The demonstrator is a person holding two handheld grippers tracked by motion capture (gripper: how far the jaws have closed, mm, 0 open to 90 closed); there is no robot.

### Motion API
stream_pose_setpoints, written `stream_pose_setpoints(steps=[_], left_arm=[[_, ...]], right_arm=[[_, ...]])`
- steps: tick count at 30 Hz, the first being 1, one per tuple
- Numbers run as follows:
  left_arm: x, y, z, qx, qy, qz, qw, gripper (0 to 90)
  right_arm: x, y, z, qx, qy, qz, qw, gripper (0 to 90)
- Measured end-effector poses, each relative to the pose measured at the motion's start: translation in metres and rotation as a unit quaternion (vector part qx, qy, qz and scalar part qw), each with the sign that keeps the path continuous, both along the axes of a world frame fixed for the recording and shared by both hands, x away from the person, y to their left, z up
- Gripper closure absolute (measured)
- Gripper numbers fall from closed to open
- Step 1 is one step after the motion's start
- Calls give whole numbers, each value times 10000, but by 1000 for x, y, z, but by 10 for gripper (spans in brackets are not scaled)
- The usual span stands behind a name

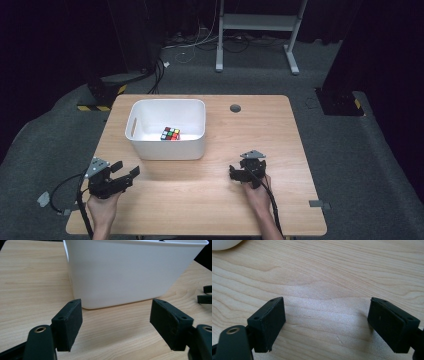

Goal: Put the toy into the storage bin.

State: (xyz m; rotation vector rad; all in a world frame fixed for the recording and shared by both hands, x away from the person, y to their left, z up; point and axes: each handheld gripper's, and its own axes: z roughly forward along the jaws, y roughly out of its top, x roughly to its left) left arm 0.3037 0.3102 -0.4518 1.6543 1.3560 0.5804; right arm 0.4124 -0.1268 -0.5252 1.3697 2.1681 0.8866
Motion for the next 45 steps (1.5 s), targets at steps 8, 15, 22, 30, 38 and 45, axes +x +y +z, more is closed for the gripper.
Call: stream_pose_setpoints(steps=[8,15,22,30,38,45], left_arm=[[5,-2,-11,79,105,49,9999,261],[7,-1,-15,89,113,110,9998,262],[11,-1,-22,129,169,164,9996,261],[17,-4,-29,223,229,173,9993,261],[21,-5,-34,243,245,194,9992,263],[26,-5,-39,285,325,225,9988,263]], right_arm=[[0,0,0,0,0,-3,10000,146],[0,0,0,1,0,-3,10000,146],[0,0,0,0,-1,-3,10000,146],[0,0,0,3,1,-6,10000,146],[0,0,0,4,1,-5,10000,146],[0,0,0,3,2,-5,10000,146]])
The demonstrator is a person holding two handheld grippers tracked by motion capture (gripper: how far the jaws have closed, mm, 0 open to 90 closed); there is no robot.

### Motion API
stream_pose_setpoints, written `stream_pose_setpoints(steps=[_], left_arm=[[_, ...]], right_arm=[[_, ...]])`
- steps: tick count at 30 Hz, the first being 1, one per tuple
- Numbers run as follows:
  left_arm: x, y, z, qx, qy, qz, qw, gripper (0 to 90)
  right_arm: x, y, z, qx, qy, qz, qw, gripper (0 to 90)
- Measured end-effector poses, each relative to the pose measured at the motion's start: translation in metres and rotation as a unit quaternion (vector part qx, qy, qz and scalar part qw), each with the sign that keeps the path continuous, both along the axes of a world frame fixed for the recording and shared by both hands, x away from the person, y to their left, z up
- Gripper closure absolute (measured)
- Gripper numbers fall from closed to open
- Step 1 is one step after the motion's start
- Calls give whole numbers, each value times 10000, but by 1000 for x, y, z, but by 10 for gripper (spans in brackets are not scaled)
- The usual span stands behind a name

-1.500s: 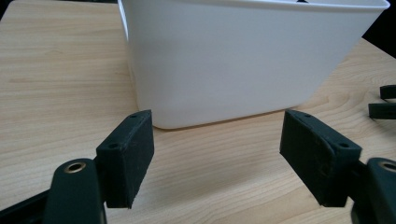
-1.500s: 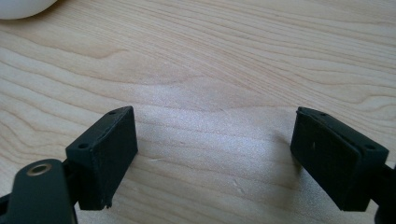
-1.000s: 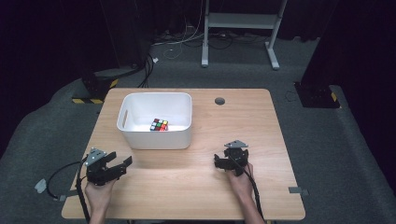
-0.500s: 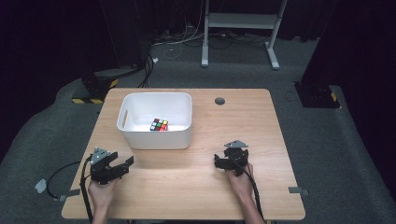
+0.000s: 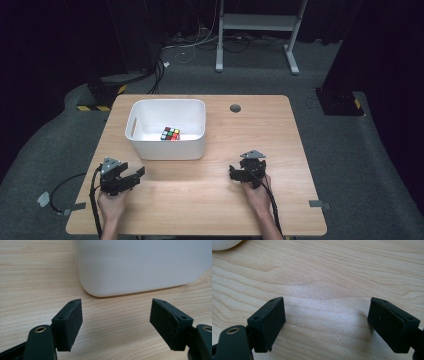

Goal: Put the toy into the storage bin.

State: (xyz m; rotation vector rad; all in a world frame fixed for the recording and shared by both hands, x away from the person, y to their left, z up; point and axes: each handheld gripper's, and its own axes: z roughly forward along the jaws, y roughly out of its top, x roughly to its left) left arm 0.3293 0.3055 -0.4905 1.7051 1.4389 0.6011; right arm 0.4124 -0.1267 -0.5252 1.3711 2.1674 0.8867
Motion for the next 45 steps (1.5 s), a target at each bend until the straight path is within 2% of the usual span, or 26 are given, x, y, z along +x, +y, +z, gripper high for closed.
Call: stream_pose_setpoints(steps=[14,15,18,25,32,34,45], left_arm=[[7,0,-9,66,75,64,9999,262],[9,-1,-9,170,87,103,9998,262],[11,0,-8,264,97,102,9996,263],[13,1,-10,298,143,156,9993,263],[19,-1,-15,551,234,254,9979,267],[21,-2,-18,624,324,274,9971,267],[27,0,-26,705,441,342,9959,267]], right_arm=[[0,0,0,3,2,-4,10000,146],[0,0,0,0,-1,0,10000,146],[0,0,0,1,0,-1,10000,146],[0,0,0,0,-1,0,10000,146],[0,0,0,1,-1,0,10000,146],[0,0,0,2,0,-3,10000,146],[0,0,0,4,1,-4,10000,146]])
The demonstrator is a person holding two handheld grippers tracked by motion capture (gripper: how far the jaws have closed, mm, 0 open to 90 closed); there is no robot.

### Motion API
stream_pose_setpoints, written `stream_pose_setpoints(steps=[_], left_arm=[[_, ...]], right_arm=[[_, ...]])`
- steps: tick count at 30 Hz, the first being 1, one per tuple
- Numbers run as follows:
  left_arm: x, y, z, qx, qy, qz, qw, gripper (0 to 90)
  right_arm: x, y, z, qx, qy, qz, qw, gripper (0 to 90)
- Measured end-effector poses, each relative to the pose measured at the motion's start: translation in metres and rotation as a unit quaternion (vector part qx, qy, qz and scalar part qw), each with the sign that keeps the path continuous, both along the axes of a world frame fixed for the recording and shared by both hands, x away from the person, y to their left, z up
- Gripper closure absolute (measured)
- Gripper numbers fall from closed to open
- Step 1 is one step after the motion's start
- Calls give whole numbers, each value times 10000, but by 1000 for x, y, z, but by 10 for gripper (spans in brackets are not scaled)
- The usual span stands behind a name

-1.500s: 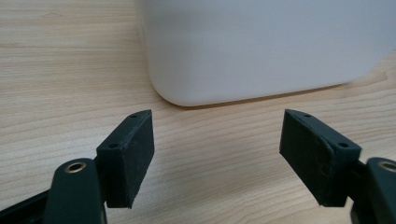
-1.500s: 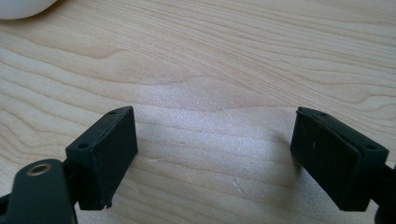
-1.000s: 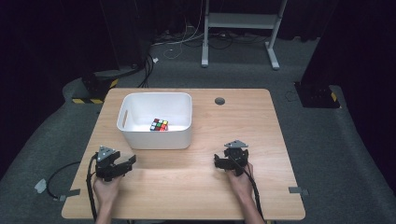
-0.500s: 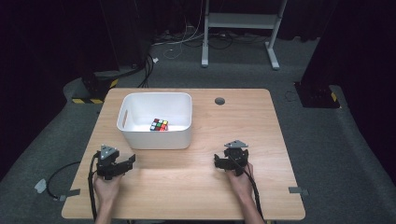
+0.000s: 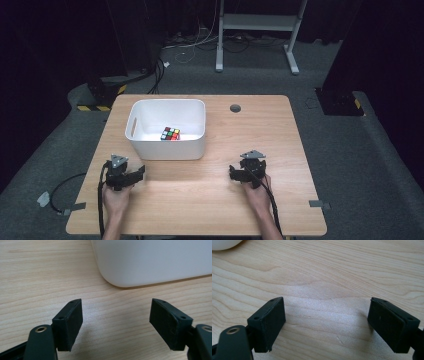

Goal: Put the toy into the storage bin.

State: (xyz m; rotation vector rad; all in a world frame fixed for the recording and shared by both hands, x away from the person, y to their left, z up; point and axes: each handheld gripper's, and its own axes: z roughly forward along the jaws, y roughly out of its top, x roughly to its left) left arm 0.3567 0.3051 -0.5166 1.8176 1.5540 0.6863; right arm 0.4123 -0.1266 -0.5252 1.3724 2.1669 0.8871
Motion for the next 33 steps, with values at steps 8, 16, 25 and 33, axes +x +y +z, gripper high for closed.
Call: stream_pose_setpoints(steps=[8,16,25,33], left_arm=[[3,4,-4,0,11,109,9999,268],[6,5,-6,65,32,157,9999,268],[9,4,-10,15,52,171,9998,266],[10,3,-11,-9,53,206,9998,265]], right_arm=[[0,0,0,-3,-2,4,10000,146],[0,0,0,-1,0,0,10000,146],[0,0,0,-3,-2,3,10000,146],[0,0,0,-3,-3,4,10000,146]])
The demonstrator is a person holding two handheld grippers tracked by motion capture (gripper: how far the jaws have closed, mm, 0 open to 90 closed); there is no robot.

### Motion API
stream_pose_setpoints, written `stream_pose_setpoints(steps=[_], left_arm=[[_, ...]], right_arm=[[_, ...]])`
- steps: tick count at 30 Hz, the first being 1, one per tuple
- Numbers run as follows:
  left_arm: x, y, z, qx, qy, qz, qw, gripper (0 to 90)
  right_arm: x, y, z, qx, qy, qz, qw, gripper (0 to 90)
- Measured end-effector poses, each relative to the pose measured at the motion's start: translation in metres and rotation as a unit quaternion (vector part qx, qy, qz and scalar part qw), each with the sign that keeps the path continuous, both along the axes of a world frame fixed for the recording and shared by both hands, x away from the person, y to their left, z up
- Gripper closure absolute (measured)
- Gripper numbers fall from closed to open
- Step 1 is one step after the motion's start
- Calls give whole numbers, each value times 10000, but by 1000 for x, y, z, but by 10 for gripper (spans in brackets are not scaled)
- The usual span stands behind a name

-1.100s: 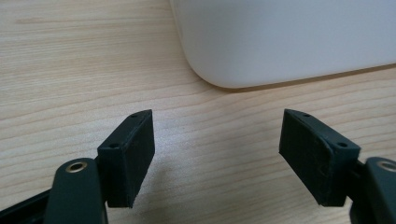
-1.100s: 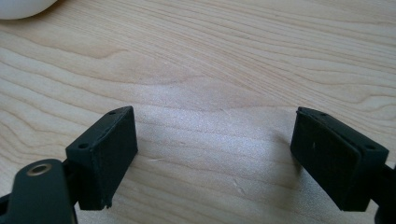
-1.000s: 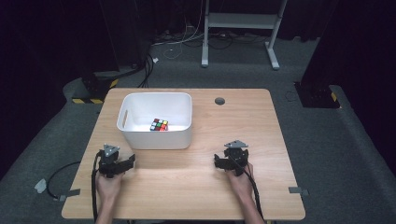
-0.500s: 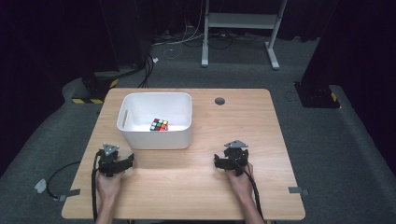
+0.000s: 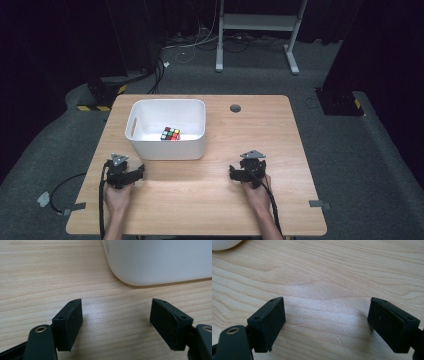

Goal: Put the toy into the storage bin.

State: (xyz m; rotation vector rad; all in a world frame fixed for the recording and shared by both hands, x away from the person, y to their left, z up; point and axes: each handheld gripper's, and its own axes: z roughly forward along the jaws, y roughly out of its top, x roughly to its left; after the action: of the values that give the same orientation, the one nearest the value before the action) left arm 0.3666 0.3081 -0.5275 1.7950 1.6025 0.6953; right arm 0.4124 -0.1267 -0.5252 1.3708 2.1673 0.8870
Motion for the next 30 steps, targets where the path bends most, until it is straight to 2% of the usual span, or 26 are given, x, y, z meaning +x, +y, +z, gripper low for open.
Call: stream_pose_setpoints(steps=[18,30], left_arm=[[1,-2,-1,114,17,-9,9999,242],[1,-2,-1,84,25,-21,10000,225]], right_arm=[[0,0,0,6,2,0,10000,146],[0,0,0,6,1,0,10000,146]])
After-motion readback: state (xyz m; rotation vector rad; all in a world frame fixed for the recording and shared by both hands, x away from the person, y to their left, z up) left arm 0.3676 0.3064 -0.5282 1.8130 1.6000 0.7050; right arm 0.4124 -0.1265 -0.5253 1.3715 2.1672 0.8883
